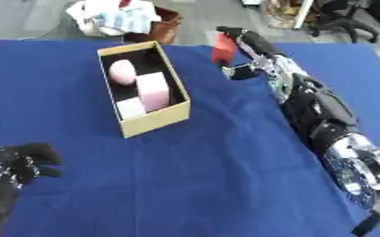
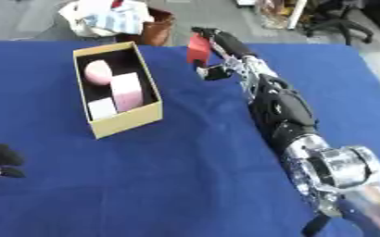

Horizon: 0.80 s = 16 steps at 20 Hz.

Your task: Pick up objects on the table and place them in the box.

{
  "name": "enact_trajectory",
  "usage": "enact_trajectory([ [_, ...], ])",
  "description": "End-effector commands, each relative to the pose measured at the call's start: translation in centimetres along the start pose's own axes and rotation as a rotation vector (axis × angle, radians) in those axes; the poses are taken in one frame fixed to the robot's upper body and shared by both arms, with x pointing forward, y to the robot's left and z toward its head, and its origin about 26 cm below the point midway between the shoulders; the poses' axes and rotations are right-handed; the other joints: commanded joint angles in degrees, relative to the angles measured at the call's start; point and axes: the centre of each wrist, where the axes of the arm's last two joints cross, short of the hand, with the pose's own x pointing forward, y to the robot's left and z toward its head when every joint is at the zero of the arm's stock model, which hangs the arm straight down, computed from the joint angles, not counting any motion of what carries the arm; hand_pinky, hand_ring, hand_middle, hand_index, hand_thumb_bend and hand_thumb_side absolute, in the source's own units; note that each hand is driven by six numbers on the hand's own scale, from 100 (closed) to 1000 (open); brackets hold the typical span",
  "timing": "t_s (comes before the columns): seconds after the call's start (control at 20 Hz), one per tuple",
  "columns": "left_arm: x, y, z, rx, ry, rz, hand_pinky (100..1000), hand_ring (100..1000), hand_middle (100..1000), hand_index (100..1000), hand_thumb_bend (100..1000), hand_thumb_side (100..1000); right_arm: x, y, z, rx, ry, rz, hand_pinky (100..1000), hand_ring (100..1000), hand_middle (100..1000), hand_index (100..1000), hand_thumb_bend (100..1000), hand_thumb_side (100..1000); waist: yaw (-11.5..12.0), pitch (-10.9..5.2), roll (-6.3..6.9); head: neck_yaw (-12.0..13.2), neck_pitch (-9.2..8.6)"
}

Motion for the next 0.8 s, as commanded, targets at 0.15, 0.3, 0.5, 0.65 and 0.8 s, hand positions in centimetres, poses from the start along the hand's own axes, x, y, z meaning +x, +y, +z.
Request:
enact_trajectory([
  [0.15, 0.6, 0.3, -0.1, 0.002, -0.014, -0.012, 645, 696, 643, 758, 100, 963, 2.2, -3.3, -2.4, 0.023, -0.230, 0.064, 791, 711, 408, 978, 100, 100, -0.20, -2.14, -0.49, -0.17, -0.68],
  [0.3, 0.5, 0.2, 0.0, 0.001, -0.014, -0.010, 645, 696, 643, 758, 100, 960, 3.6, -3.1, -3.5, 0.090, -0.361, 0.072, 802, 726, 419, 981, 100, 100, -0.31, -2.39, -0.65, -0.21, -0.67],
  [0.5, 0.5, 0.1, -0.1, -0.006, -0.014, -0.005, 645, 696, 642, 757, 100, 956, 6.3, -2.4, -5.2, 0.194, -0.485, 0.079, 819, 748, 439, 992, 100, 108, -0.28, -2.68, -0.76, -0.51, -0.66],
  [0.65, 0.6, 0.0, -0.2, -0.011, -0.017, -0.002, 644, 696, 642, 757, 100, 953, 7.8, -1.7, -6.0, 0.256, -0.527, 0.059, 824, 756, 451, 1000, 100, 166, -0.05, -2.77, -0.70, -0.82, -0.68],
  [0.8, 0.6, 0.0, -0.3, -0.014, -0.022, 0.001, 644, 696, 642, 757, 100, 950, 8.4, -1.1, -6.3, 0.292, -0.542, 0.027, 831, 770, 484, 1000, 100, 289, 0.26, -2.80, -0.67, -1.01, -0.74],
])
